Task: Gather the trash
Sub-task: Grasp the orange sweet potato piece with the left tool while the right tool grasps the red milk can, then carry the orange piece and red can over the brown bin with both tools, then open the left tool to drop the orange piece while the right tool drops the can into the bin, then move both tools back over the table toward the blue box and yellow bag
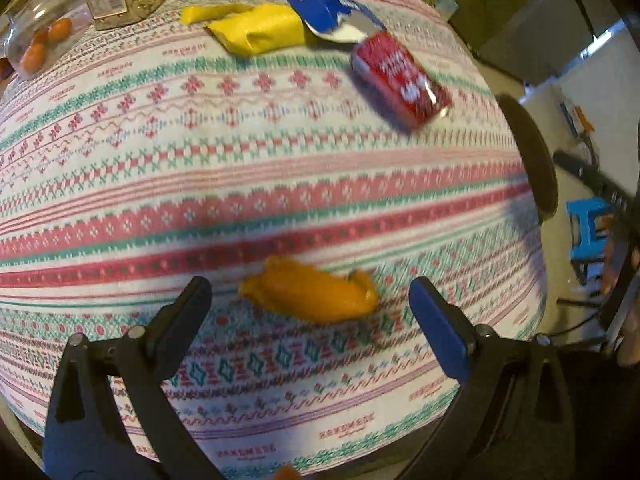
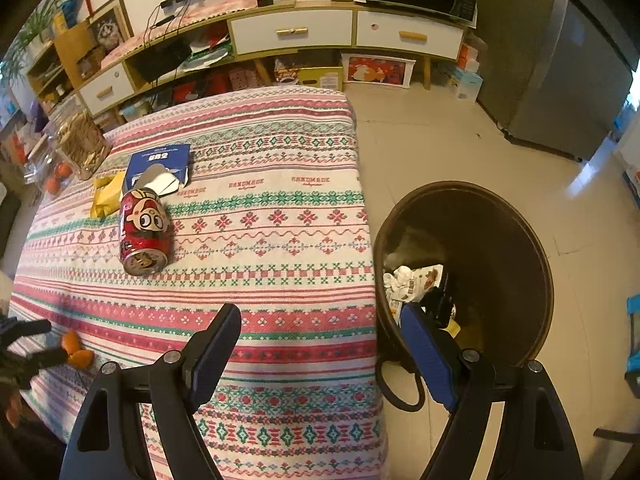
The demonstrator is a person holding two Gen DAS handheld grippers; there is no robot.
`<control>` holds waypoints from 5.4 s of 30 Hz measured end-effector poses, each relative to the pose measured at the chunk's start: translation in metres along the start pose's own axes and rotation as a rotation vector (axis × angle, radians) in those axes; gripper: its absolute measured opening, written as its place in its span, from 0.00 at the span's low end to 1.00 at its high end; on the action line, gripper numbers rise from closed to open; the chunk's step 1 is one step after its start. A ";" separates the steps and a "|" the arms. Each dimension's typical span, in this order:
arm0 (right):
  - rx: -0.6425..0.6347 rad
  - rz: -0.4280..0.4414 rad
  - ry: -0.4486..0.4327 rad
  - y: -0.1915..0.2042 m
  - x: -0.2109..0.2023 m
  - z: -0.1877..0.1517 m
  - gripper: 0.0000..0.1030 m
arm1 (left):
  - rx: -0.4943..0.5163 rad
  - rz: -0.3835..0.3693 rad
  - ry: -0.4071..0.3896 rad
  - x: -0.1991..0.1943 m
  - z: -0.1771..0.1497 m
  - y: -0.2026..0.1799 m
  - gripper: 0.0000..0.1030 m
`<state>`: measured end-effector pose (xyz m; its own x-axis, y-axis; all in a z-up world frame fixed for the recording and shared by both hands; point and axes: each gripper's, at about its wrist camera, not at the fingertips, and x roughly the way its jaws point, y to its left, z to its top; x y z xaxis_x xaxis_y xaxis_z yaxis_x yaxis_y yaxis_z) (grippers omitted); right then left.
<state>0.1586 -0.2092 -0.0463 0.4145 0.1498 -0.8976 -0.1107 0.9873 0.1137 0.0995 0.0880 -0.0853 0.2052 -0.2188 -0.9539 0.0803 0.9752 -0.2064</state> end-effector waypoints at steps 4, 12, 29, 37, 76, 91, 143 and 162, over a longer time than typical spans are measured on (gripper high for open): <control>-0.015 0.005 0.001 0.011 0.002 0.001 0.81 | 0.023 0.017 0.004 0.007 -0.007 -0.002 0.88; -0.041 0.026 -0.002 0.036 0.005 0.005 0.81 | 0.021 -0.035 -0.035 0.007 -0.007 -0.002 0.45; -0.095 0.140 -0.009 0.115 0.042 0.034 0.81 | -0.070 0.012 -0.196 -0.043 0.042 0.030 0.38; -0.151 0.194 0.003 0.156 0.071 0.047 0.81 | -0.109 0.033 -0.224 -0.051 0.051 0.040 0.38; 0.151 0.199 -0.035 -0.022 0.010 0.028 0.64 | 0.013 -0.045 -0.243 -0.021 0.073 -0.077 0.38; 0.328 0.083 -0.014 -0.172 -0.004 -0.023 0.64 | 0.212 -0.123 -0.184 0.036 0.095 -0.232 0.38; 0.303 -0.078 0.102 -0.179 0.025 -0.047 0.79 | 0.271 0.083 -0.326 -0.009 0.059 -0.189 0.95; 0.133 -0.078 0.001 -0.089 -0.017 -0.026 0.80 | 0.100 0.149 -0.300 -0.049 0.066 -0.072 0.95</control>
<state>0.1377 -0.3006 -0.0520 0.4158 0.0723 -0.9066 0.0429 0.9942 0.0989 0.1479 0.0258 -0.0094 0.4983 -0.0894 -0.8624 0.1205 0.9922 -0.0332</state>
